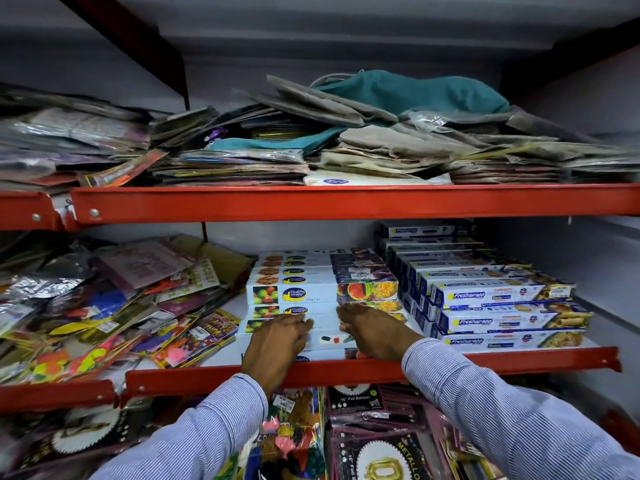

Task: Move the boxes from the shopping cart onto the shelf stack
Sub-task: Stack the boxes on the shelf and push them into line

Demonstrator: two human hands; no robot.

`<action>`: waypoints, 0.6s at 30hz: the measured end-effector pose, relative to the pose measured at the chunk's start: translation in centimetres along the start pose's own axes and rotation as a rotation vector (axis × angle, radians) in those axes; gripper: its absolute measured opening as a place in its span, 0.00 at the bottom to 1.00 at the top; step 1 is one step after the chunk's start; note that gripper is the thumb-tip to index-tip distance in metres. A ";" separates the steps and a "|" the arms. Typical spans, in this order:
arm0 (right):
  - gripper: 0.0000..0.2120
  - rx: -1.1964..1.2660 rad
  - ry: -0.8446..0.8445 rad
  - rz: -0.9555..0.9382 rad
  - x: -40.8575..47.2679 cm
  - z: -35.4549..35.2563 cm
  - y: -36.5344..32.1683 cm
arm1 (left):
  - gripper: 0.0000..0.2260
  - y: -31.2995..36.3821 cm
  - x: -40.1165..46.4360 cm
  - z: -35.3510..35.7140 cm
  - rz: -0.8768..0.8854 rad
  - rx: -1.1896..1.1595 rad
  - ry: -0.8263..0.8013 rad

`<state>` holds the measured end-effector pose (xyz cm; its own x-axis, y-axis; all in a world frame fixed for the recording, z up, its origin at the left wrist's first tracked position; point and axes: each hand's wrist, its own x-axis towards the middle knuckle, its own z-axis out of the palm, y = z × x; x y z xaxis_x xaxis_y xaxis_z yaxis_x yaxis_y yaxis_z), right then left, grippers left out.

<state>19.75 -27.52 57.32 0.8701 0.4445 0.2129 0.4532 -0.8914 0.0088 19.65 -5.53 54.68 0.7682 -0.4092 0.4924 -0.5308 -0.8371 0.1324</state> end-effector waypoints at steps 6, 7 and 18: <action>0.18 0.020 -0.022 0.026 0.1 0.3 -0.1 | 0.16 -0.1 0.0 0.3 -0.014 -0.001 -0.020; 0.18 0.019 -0.034 0.034 0.2 0.3 -0.1 | 0.16 -0.1 0.0 0.4 -0.013 0.002 -0.021; 0.23 0.067 -0.146 0.110 0.3 -0.4 -0.4 | 0.16 1.0 0.0 -0.1 0.004 0.034 -0.037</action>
<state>19.79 -27.08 57.82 0.9318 0.3571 0.0650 0.3613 -0.9296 -0.0725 19.06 -6.30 54.88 0.7793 -0.4252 0.4603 -0.5218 -0.8471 0.1008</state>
